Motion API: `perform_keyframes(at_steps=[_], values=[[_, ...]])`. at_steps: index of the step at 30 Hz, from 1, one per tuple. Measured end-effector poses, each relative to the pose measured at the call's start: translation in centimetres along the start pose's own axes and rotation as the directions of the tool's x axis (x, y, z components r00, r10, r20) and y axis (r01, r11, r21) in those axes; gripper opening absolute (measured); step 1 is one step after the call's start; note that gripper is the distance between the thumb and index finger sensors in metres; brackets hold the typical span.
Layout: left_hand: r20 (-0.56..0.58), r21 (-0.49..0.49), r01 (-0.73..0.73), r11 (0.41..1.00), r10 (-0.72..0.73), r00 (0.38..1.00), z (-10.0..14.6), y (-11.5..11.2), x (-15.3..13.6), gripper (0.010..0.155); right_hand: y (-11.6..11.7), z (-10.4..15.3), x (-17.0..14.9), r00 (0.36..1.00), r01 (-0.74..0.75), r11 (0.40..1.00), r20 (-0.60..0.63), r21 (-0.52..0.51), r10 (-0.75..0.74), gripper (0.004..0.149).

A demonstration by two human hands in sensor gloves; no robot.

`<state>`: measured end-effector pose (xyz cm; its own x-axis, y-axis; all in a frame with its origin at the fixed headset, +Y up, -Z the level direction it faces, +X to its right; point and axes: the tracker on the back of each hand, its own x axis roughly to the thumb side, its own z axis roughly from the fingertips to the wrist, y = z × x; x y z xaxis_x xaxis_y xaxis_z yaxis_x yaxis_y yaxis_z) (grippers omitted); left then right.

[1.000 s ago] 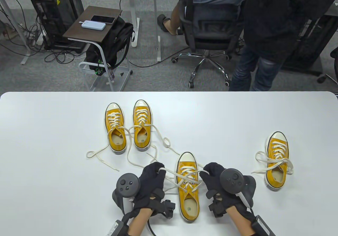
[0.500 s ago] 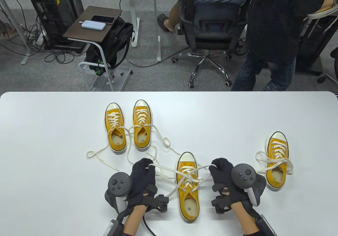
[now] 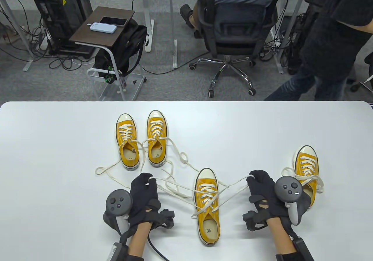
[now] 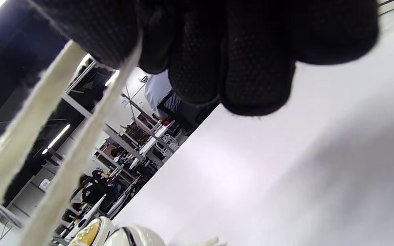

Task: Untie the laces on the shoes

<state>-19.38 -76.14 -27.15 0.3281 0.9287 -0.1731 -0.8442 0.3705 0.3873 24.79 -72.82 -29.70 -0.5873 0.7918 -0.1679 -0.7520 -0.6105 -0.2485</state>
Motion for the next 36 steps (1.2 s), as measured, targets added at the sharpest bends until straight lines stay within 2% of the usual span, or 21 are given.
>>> perform_keyframes(at_steps=[4,9,13,17,21,27,30,33,36], values=[[-0.028,0.041,-0.003,0.999,0.004,1.000,-0.5,1.2,-0.3,0.043,-1.4,-0.5,-0.8,0.998,0.056,0.998,-0.034,-0.024,-0.056,0.039],[0.002,0.046,0.118,0.992,-0.119,0.993,-0.6,1.1,-0.1,0.041,-3.5,-0.9,-1.8,0.989,0.117,0.989,-0.078,-0.086,-0.124,0.039],[0.053,0.025,0.219,0.975,-0.220,0.974,-0.5,0.6,0.5,0.040,-4.2,-1.2,-2.4,0.994,0.075,0.992,-0.073,-0.096,-0.083,0.039],[0.086,-0.098,0.418,0.903,-0.411,0.908,-0.7,-0.4,1.2,0.042,-3.1,-1.3,-2.1,0.997,-0.059,0.997,-0.043,-0.052,0.057,0.037],[0.057,-0.247,0.545,0.801,-0.550,0.833,-1.0,-1.2,1.2,0.049,-1.1,-1.1,-1.5,0.982,-0.189,0.979,-0.012,0.069,0.191,0.038],[-0.009,-0.282,0.544,0.790,-0.569,0.822,-1.6,0.0,1.2,0.053,0.9,-1.0,-1.2,0.946,-0.319,0.921,0.011,0.222,0.325,0.045],[-0.038,-0.295,0.487,0.822,-0.520,0.853,-1.8,0.6,1.1,0.054,0.5,-1.1,-1.2,0.950,-0.299,0.925,-0.016,0.237,0.311,0.052],[-0.030,-0.283,0.448,0.848,-0.474,0.880,-1.8,0.9,1.3,0.053,-0.2,-1.2,-1.5,0.953,-0.272,0.908,-0.043,0.317,0.301,0.061],[-0.013,-0.285,0.453,0.845,-0.476,0.879,-1.6,0.9,1.7,0.053,-0.7,-1.3,-1.6,0.964,-0.232,0.926,-0.056,0.299,0.259,0.063]])
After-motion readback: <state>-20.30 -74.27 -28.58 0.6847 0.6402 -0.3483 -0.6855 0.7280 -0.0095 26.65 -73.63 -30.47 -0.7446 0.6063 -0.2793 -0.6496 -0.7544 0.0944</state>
